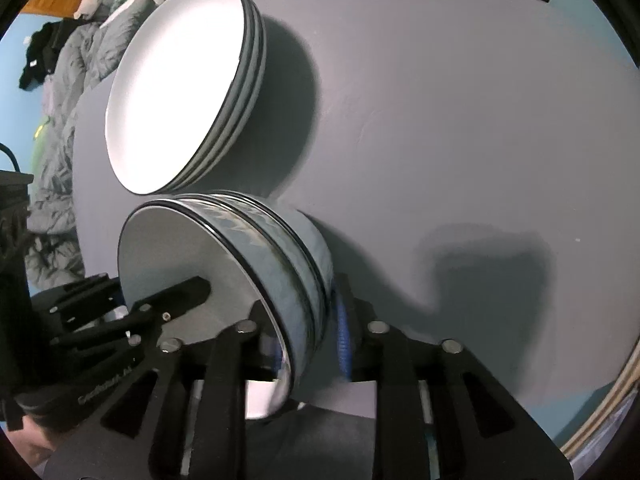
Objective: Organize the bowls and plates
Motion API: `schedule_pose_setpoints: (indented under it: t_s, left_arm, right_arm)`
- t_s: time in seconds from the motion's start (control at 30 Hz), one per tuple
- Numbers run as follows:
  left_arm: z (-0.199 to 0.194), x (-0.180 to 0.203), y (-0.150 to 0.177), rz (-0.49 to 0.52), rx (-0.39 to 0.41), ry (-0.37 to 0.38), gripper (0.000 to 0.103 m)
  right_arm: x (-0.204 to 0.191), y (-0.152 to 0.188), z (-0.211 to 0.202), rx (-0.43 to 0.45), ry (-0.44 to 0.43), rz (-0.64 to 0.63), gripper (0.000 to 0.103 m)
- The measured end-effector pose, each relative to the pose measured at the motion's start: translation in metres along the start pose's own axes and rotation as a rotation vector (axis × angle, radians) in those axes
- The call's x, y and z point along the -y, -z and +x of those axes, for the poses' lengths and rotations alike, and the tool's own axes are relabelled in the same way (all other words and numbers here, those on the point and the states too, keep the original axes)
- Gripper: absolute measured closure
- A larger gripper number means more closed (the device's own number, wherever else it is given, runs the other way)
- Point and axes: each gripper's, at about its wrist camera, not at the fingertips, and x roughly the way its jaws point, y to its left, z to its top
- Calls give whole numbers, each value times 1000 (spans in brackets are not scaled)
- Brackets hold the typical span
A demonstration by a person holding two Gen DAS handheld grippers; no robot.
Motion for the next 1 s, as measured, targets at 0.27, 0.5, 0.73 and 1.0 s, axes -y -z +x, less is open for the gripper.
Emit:
schedule_pose_setpoints:
  t_s: [0.27, 0.5, 0.73, 1.0]
  left_arm:
    - [1, -5, 0, -38, 7, 27, 83]
    - [-7, -3, 8, -49, 3, 21, 83]
    - [-40, 1, 5, -31, 34, 14, 83]
    - [-86, -17, -23, -25, 116, 1, 83]
  right_arm:
    - [-3, 4, 0, 7, 4, -15, 85]
    - [-6, 9, -3, -3, 8, 9, 85]
    - [-25, 6, -30, 22, 21, -3, 85]
    - [-50, -22, -55, 82, 16, -52, 85]
